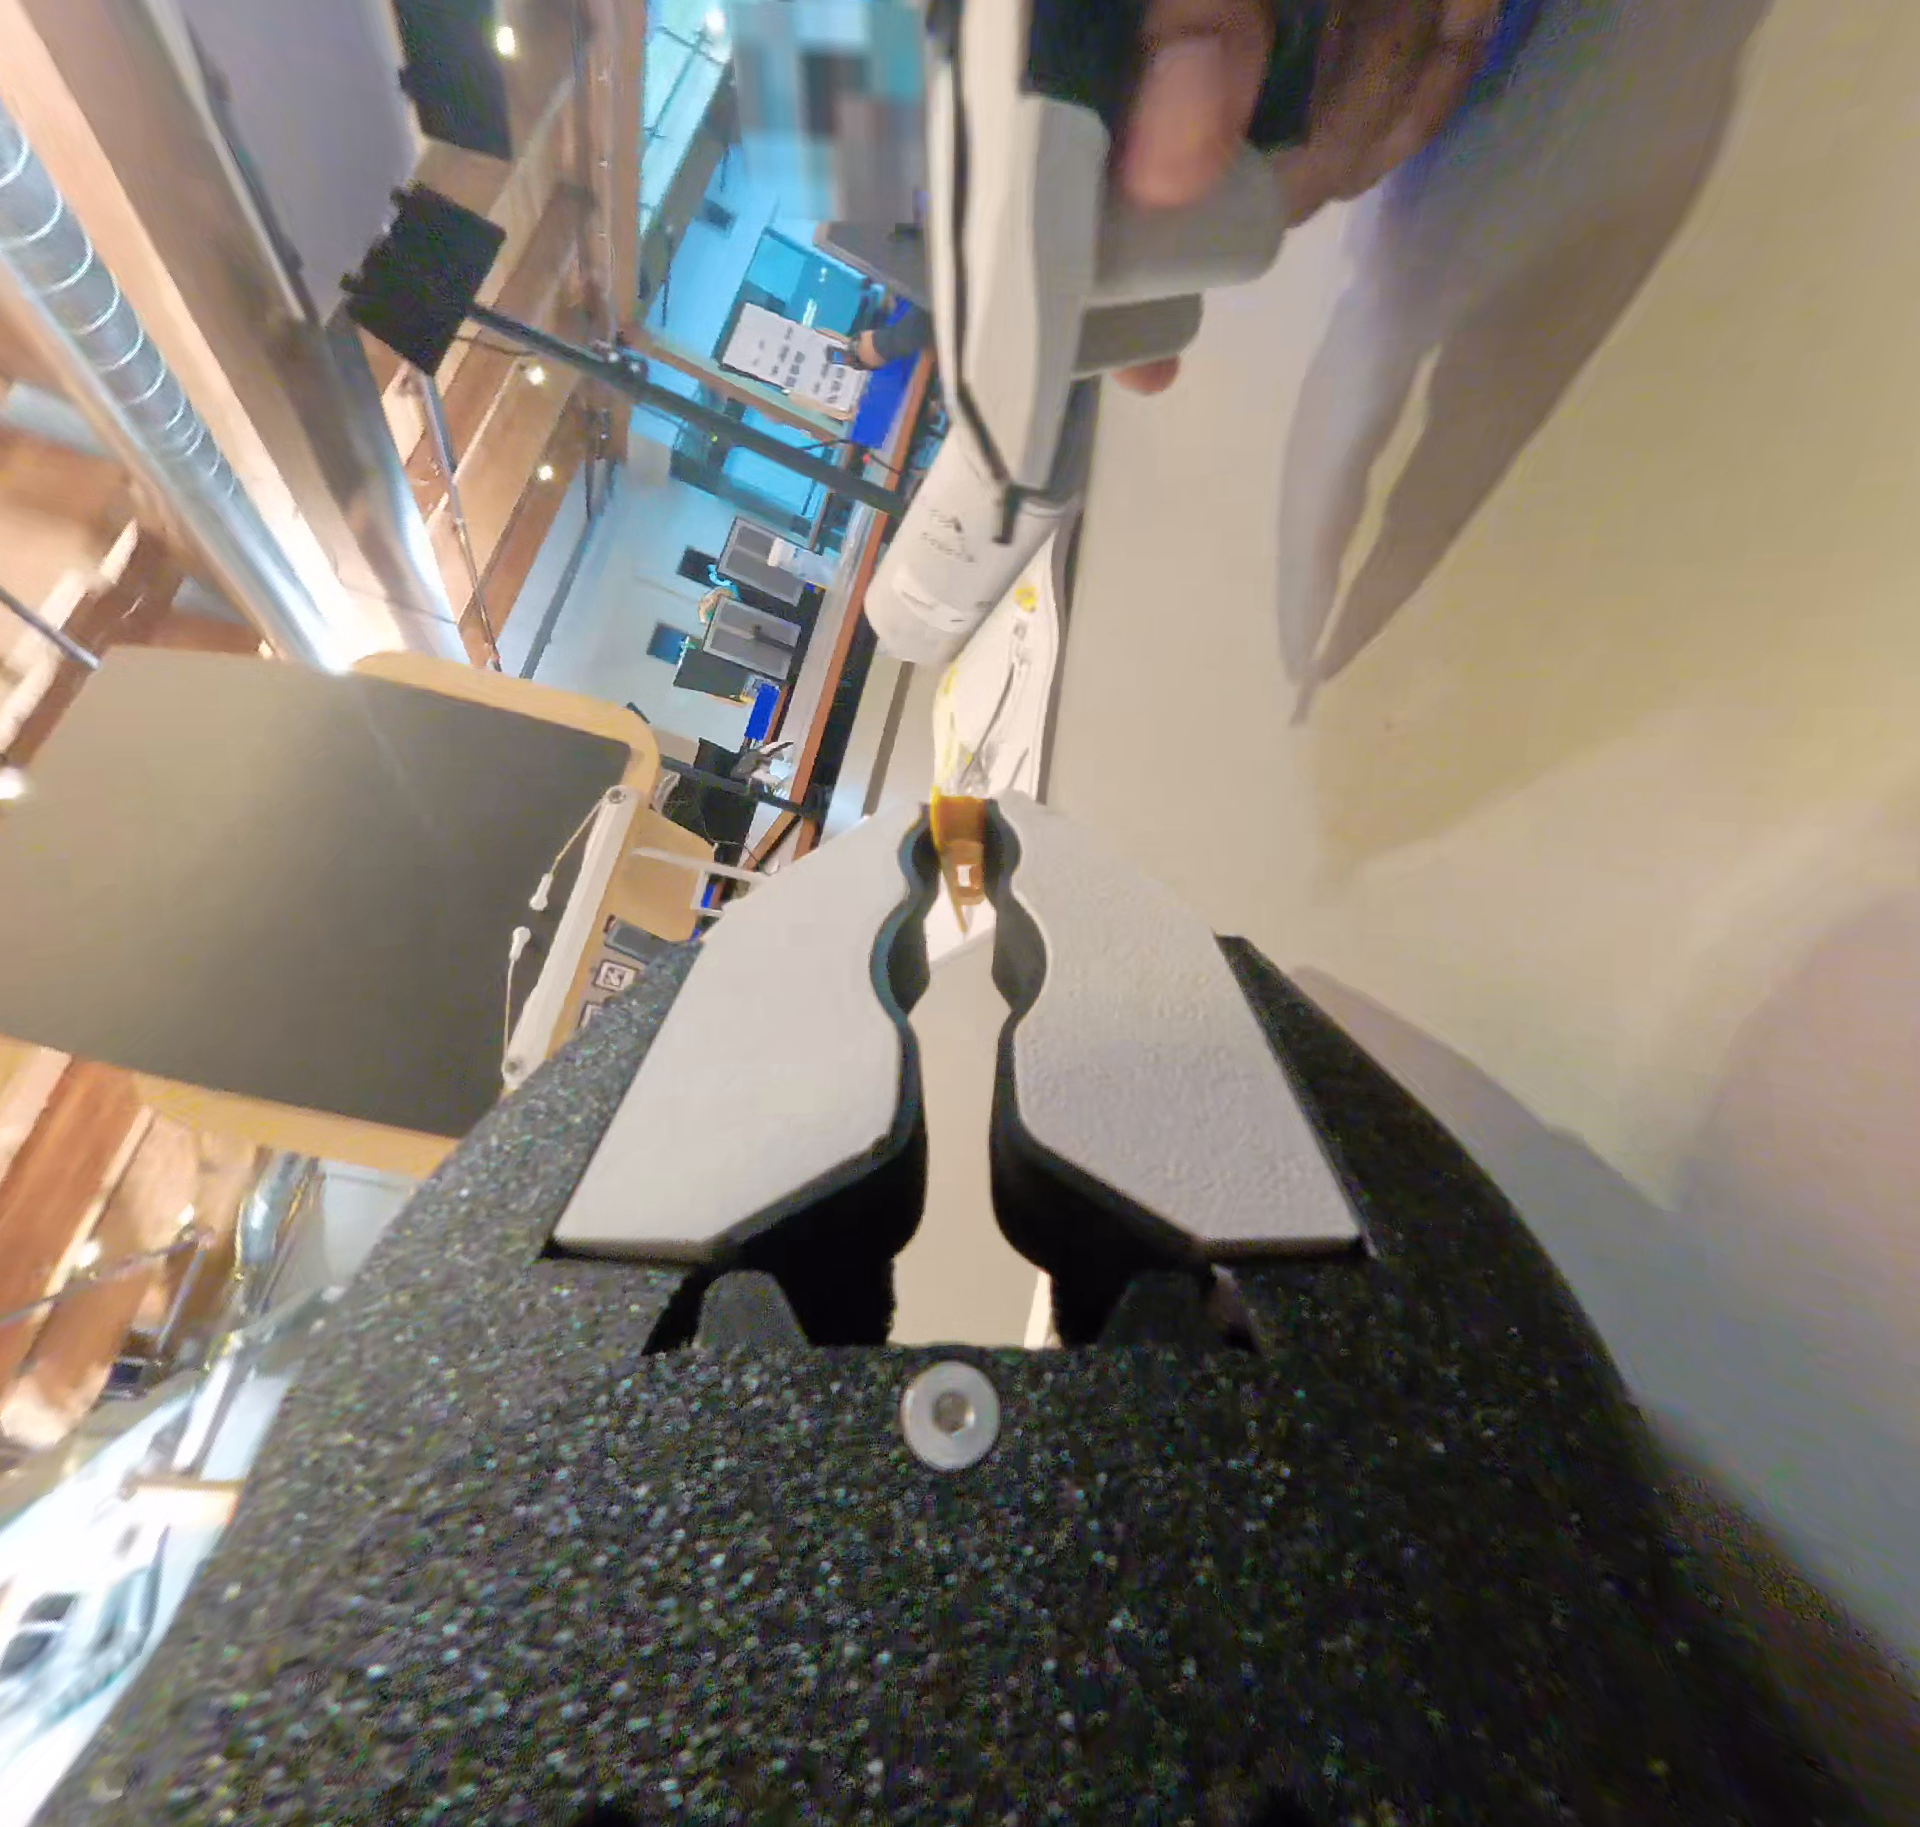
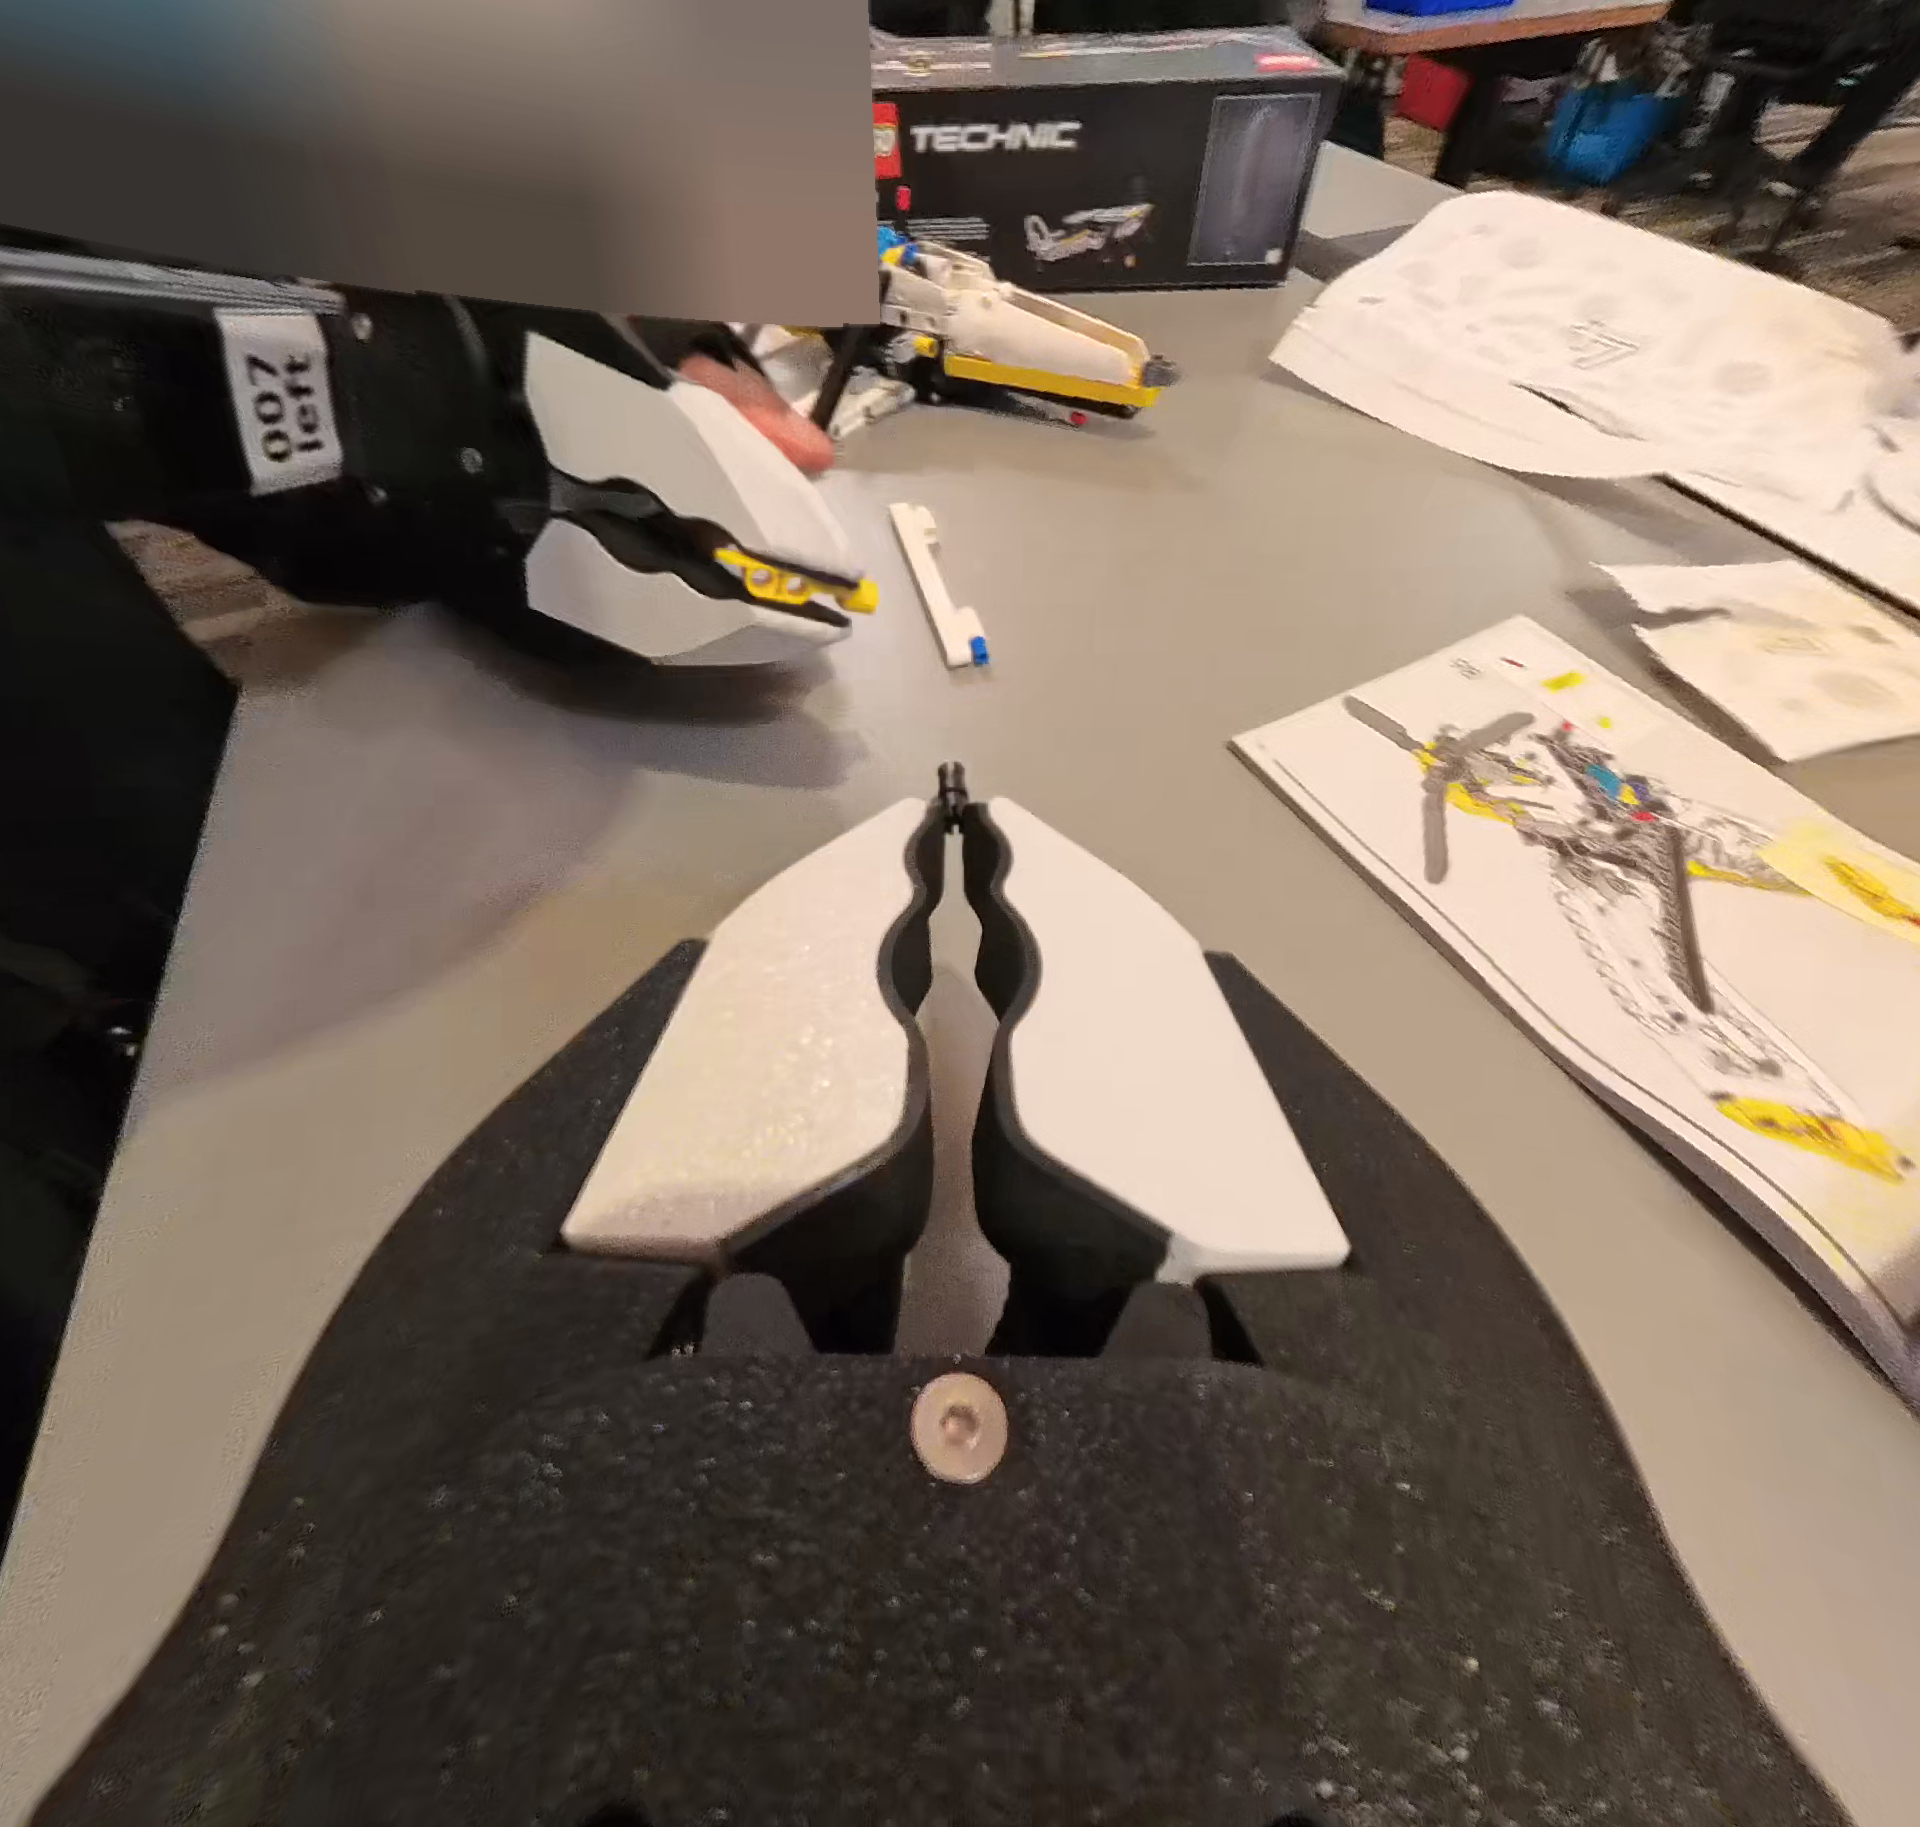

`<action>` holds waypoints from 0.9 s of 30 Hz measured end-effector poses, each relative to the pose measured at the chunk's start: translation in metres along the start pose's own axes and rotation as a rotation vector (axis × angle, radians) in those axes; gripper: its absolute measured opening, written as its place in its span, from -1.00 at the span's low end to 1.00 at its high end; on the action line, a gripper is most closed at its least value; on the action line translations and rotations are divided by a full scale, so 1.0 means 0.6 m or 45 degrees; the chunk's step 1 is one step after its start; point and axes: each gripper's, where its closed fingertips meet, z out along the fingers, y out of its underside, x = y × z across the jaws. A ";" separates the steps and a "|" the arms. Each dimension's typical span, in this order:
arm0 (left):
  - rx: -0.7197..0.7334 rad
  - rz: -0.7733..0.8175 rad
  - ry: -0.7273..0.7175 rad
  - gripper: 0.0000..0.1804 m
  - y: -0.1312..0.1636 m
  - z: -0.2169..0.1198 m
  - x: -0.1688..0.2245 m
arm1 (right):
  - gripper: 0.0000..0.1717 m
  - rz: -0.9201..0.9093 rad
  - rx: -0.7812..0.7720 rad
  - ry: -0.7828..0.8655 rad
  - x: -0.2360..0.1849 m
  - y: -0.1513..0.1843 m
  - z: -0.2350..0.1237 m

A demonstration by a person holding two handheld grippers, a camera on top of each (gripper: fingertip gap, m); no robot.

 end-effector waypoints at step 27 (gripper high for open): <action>0.613 -0.868 0.465 -0.90 -0.361 0.175 -0.022 | -0.86 0.144 -0.471 1.269 0.114 0.106 -0.528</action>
